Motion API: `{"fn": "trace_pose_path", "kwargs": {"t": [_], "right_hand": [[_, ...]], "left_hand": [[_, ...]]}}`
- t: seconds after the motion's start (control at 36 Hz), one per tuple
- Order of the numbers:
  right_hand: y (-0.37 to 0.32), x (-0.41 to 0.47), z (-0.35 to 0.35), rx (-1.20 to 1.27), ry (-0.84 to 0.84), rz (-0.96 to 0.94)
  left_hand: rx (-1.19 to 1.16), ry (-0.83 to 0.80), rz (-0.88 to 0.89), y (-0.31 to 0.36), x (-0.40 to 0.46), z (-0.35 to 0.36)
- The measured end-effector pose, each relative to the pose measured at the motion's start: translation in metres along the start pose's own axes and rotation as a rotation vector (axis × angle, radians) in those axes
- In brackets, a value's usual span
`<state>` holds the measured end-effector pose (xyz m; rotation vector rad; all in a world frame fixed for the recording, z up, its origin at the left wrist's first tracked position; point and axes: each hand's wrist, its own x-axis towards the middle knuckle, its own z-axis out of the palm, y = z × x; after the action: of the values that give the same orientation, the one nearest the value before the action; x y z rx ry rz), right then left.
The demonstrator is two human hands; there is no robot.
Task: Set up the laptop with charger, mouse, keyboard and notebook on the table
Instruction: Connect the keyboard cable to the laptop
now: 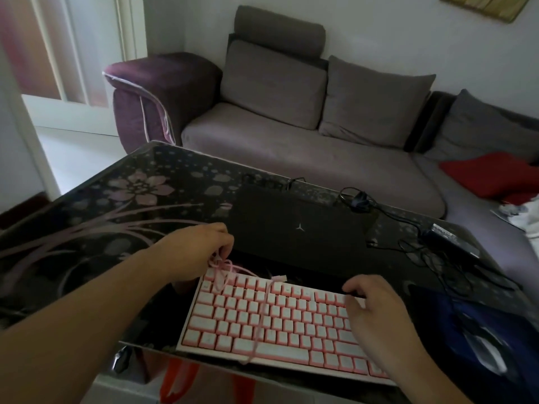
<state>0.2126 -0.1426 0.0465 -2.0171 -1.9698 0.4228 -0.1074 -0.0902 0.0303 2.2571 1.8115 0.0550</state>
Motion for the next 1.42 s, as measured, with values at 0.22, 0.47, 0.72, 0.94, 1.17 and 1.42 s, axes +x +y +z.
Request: {"fn": "trace_pose_path", "kwargs": {"t": [0.22,0.47,0.72,0.94,1.17,1.42], "right_hand": [[-0.062,0.042,0.024,0.090,-0.332,-0.206],[-0.087,0.076,0.048,0.026,-0.464,-0.208],[-0.103,0.085,0.058,0.028,-0.480,-0.261],[-0.112,0.094,0.027,0.141,-0.317,-0.291],[-0.114,0.093,0.011,0.032,-0.365,-0.377],[-0.092,0.071,0.022,-0.120,-0.473,-0.249]], "left_hand": [[-0.112,0.145,-0.039,-0.003,0.006,0.003],[-0.186,0.100,-0.069,-0.006,0.008,0.002],[-0.248,0.109,-0.096,-0.013,0.008,0.000],[-0.309,0.013,-0.154,-0.019,0.007,-0.007],[-0.456,0.025,-0.205,-0.018,0.010,-0.006],[-0.406,0.063,-0.214,-0.017,0.009,-0.005]]}}
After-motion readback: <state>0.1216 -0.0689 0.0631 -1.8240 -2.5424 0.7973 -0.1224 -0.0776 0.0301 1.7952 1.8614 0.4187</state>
